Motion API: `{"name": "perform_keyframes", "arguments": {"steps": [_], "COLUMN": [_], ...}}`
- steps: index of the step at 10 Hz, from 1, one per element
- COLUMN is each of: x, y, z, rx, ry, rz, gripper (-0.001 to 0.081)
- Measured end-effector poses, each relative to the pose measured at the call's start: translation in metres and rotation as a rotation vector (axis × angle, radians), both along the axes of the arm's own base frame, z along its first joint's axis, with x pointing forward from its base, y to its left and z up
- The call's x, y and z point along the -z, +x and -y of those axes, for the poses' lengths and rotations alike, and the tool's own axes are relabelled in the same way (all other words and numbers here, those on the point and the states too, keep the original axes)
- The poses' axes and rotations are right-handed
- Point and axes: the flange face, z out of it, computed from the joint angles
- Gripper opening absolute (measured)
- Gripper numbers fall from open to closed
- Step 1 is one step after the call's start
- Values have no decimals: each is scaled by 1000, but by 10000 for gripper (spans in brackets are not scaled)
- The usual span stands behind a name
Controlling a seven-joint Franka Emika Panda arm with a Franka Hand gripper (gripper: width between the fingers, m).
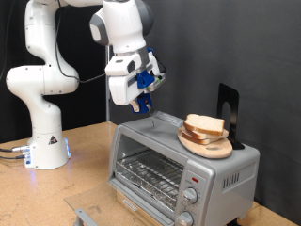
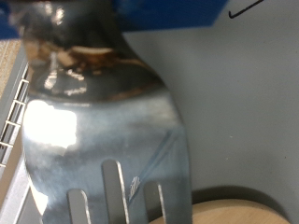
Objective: Make a piece of toast with the oven
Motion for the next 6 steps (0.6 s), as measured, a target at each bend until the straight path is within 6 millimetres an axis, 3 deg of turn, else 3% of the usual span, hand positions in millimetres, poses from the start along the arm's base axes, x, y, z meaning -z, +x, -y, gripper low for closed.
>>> {"name": "perform_keyframes", "arguments": {"steps": [6], "x": [1], "y": [-1], "z": [-5], "rx": [-4], "ry": [2], "rz": [-5], "gripper": [451]}}
